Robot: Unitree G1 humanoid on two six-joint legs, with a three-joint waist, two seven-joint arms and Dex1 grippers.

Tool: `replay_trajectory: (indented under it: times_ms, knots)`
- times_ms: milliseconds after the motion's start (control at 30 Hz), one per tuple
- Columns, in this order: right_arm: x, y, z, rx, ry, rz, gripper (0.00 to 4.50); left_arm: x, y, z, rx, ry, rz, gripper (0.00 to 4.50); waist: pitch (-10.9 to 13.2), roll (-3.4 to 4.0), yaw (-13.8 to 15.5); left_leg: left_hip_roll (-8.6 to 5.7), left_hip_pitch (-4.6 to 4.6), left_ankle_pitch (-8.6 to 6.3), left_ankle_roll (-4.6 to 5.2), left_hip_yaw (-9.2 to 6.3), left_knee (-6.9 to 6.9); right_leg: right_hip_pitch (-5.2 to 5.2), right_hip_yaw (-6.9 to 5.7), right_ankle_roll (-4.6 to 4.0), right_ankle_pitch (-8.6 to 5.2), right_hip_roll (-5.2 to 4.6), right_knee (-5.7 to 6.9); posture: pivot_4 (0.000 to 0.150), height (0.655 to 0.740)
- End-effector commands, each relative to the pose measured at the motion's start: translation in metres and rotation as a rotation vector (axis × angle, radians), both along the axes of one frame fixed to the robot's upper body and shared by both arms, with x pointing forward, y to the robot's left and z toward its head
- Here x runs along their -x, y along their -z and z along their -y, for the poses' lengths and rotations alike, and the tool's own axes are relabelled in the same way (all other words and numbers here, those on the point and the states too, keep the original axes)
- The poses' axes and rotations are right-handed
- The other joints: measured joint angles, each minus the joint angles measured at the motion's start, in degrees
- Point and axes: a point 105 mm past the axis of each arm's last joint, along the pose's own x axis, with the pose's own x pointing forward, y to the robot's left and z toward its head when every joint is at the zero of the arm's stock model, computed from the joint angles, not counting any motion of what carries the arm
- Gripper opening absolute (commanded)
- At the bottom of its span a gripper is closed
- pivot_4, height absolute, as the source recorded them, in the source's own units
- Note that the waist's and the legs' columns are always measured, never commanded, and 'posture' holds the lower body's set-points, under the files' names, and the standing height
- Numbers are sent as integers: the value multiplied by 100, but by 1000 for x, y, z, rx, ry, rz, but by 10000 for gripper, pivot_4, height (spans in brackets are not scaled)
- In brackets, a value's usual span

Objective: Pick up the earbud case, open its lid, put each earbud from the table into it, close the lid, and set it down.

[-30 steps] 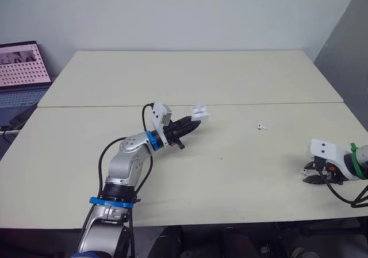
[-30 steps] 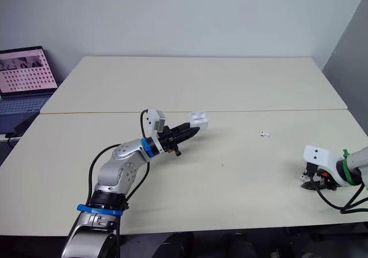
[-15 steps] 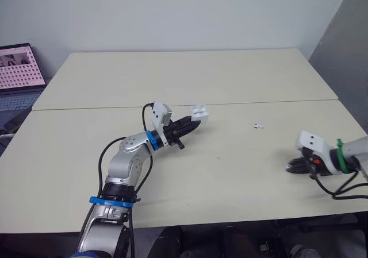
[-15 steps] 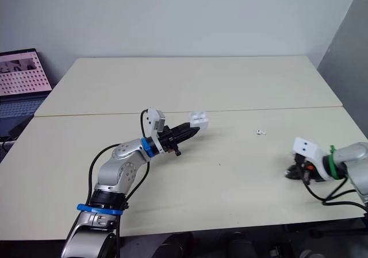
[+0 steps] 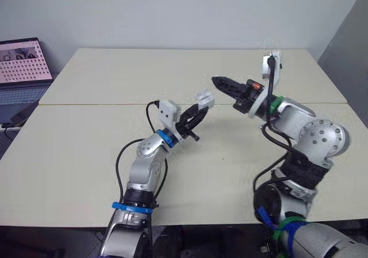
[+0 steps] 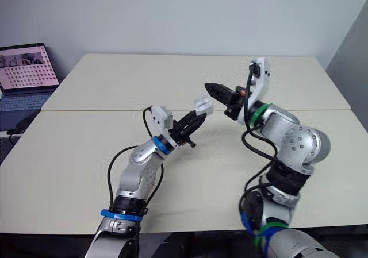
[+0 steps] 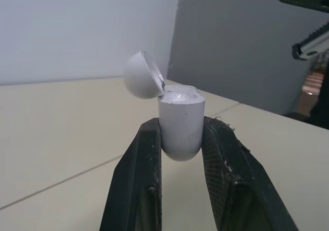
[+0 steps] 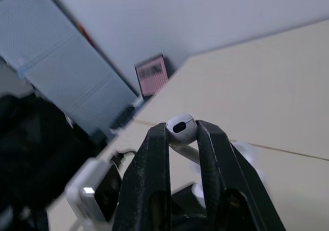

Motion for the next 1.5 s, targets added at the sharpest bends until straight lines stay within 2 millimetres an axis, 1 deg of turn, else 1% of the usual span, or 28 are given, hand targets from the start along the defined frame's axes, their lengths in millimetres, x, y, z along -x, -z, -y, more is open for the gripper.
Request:
replay_trajectory:
  times_ms: [33,100,233,367,467,633,733,800,833,933,1033,1100,1167,1233,1300,1400,1500]
  knots:
    - [0,-15,2,-83,72,16,3975,-4,-22,8,34,-36,76,7322,-2,3,2,-3,0,2,1,-1,1,1,-1,2,2,0,1,1500,7400]
    - [0,-11,-4,-68,72,12,3975,-6,-25,12,41,-39,84,7322,-3,5,-45,-1,1,2,2,1,3,2,-1,1,5,3,-1,1500,7400]
    - [-1,-7,-6,-83,87,-11,3975,-8,-29,12,48,-54,103,7322,-5,9,-128,7,3,4,4,9,1,-6,7,1,5,10,14,1500,7400]
    - [-4,-6,-11,-107,87,-20,3975,-8,-31,12,39,-55,117,7322,-5,9,-230,8,-4,4,4,35,-2,-53,38,4,1,9,64,1500,7400]
    - [-5,-5,-16,-107,77,-15,3975,-9,-31,13,30,-56,123,7322,-5,9,-238,10,-6,5,4,37,-1,-61,40,3,0,10,77,1500,7400]
    - [-8,3,-16,-39,75,8,3975,-10,-31,13,21,-53,124,7322,-5,9,-243,10,-5,6,4,40,1,-60,40,3,-1,12,78,1500,7400]
    - [-4,11,-6,120,73,76,3975,-11,-24,3,-11,-70,115,7322,-5,9,-240,10,-6,6,4,40,2,-59,40,4,-1,13,77,1500,7400]
    - [1,17,6,228,61,111,3975,-12,-18,-9,-44,-89,108,7322,-5,9,-236,9,-7,6,4,41,4,-59,40,4,-1,12,75,1500,7400]
    - [5,22,18,336,45,143,3975,-11,-12,-18,-75,-94,100,7322,-5,9,-238,9,-7,6,5,43,5,-58,40,4,-1,12,74,1500,7400]
    - [22,50,56,691,-63,185,3975,-7,3,-44,-169,-85,87,7322,-5,9,-223,9,-10,5,5,41,4,-55,32,10,-5,12,62,1500,7400]
    - [34,82,93,978,-190,196,3975,-5,4,-54,-212,-67,88,7322,-2,6,-231,12,-13,4,7,61,3,-55,31,13,-6,12,55,1500,7400]
    - [37,101,114,1099,-261,178,3975,-5,4,-55,-228,-53,91,7322,-2,6,-229,16,-12,4,7,86,6,-52,29,15,-8,16,55,1500,7400]
    - [41,120,136,1217,-335,156,3975,-5,3,-54,-238,-36,97,7322,-1,4,-230,24,-10,5,7,92,10,-44,31,37,-20,15,52,1500,7400]
    - [45,136,155,1317,-410,133,3975,-4,1,-52,-242,-21,104,7322,-1,4,-226,24,-10,5,7,102,14,-42,38,35,-19,13,47,1500,7400]
    - [51,151,175,1394,-486,73,3975,-3,-1,-49,-242,-8,108,7322,0,3,-228,23,-10,4,7,107,15,-45,44,23,-11,11,46,1500,7400]
    - [54,162,191,1454,-543,31,3975,0,0,-45,-242,1,108,7322,0,2,-228,25,-10,5,7,104,14,-47,43,14,-6,10,48,1500,7400]
    - [56,167,201,1490,-574,1,3975,3,1,-44,-245,8,107,7322,0,2,-222,28,-10,5,6,99,14,-47,45,13,-5,10,49,1500,7400]
